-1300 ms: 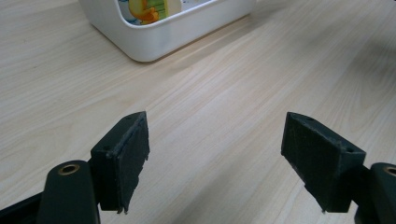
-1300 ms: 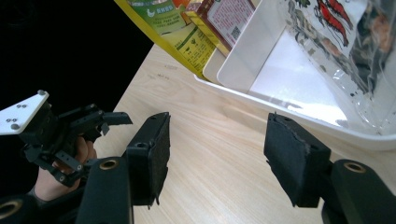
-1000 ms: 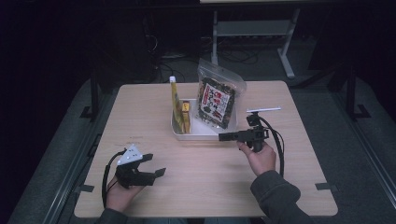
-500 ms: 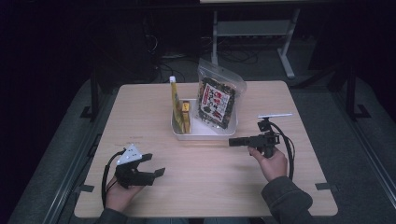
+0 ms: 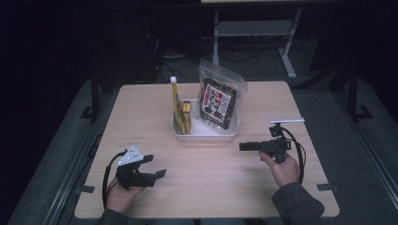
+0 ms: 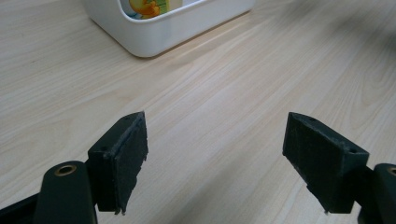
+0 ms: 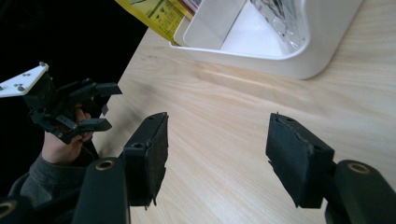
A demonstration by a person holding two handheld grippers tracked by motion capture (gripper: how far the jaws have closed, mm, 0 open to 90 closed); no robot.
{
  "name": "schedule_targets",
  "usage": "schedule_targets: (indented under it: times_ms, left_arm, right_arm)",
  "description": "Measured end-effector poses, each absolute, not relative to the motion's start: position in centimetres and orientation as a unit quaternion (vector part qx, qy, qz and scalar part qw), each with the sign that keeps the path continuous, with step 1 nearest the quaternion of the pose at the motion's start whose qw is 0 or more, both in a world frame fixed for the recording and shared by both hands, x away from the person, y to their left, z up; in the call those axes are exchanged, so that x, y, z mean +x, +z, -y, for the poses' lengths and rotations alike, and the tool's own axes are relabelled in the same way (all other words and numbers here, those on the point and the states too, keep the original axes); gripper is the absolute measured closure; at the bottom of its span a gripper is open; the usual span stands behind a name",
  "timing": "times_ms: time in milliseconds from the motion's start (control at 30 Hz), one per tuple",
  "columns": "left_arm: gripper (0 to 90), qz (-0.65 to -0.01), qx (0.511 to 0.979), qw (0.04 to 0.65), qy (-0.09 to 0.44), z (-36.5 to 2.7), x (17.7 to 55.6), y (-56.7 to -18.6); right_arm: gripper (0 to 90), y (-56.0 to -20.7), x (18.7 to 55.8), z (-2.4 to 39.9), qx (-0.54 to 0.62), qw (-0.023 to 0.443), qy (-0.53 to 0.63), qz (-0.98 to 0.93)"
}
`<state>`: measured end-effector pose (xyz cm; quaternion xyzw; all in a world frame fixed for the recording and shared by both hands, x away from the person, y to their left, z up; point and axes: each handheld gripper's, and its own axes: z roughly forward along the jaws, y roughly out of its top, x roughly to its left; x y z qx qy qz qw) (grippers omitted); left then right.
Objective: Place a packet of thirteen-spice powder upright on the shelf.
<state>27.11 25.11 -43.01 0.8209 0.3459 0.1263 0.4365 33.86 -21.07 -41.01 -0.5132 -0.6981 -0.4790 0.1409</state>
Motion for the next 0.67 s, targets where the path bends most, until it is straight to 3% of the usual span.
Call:
schedule_targets:
  times_ms: [667]
  left_arm:
    - [20.6, -0.343, 0.821, 0.446, 0.092, -25.1, 27.5, -43.2]
  right_arm:
    - [35.0, -42.9, 30.3, 23.1, -0.504, 0.134, -0.474, 0.709]
